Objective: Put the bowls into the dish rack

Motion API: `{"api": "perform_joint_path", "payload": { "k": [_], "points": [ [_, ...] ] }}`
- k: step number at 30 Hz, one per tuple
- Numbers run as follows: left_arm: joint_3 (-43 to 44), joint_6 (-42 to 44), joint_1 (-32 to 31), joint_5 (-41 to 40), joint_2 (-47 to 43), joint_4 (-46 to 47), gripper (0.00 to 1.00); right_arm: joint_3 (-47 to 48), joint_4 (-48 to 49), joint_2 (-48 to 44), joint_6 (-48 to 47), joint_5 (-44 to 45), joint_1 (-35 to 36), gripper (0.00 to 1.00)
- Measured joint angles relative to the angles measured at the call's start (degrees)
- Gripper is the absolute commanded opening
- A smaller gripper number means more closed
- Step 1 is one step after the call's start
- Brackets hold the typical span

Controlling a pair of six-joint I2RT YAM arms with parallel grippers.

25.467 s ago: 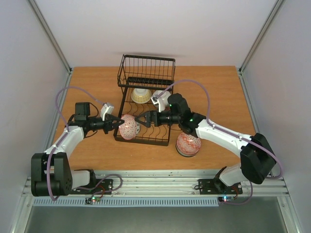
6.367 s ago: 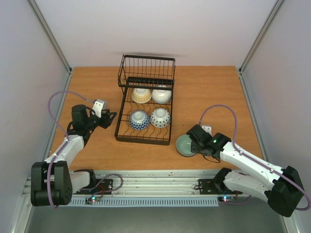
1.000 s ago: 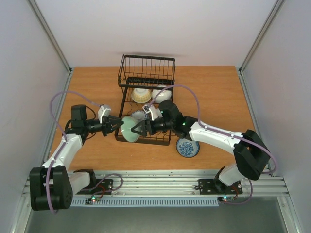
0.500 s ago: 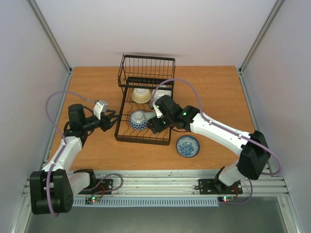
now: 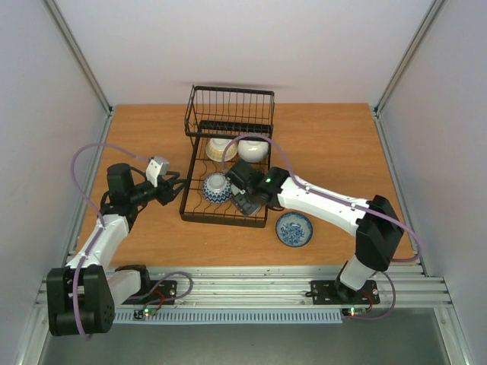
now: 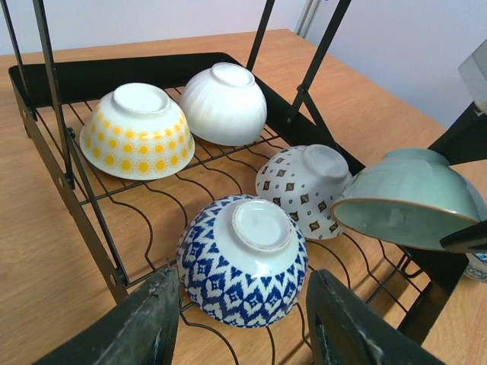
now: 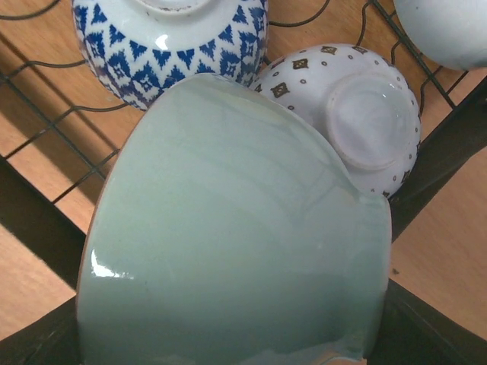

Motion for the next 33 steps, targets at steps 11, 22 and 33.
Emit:
{"api": "perform_joint_path", "payload": {
  "k": [11,22,33],
  "points": [
    [-0.02,-0.22,0.0,-0.83,-0.02,0.04,0.47,5.16,-4.37,8.83,-1.88,10.93,4.44,0.01],
    [-0.02,-0.46,0.0,-0.87,0.0,0.39,0.47,10.01,-10.27,16.15,-1.27,22.23,6.1,0.01],
    [-0.02,-0.68,0.0,-1.01,0.0,0.39,0.47,13.53,-14.19,21.49,1.07,27.69,7.61,0.58]
  ]
}}
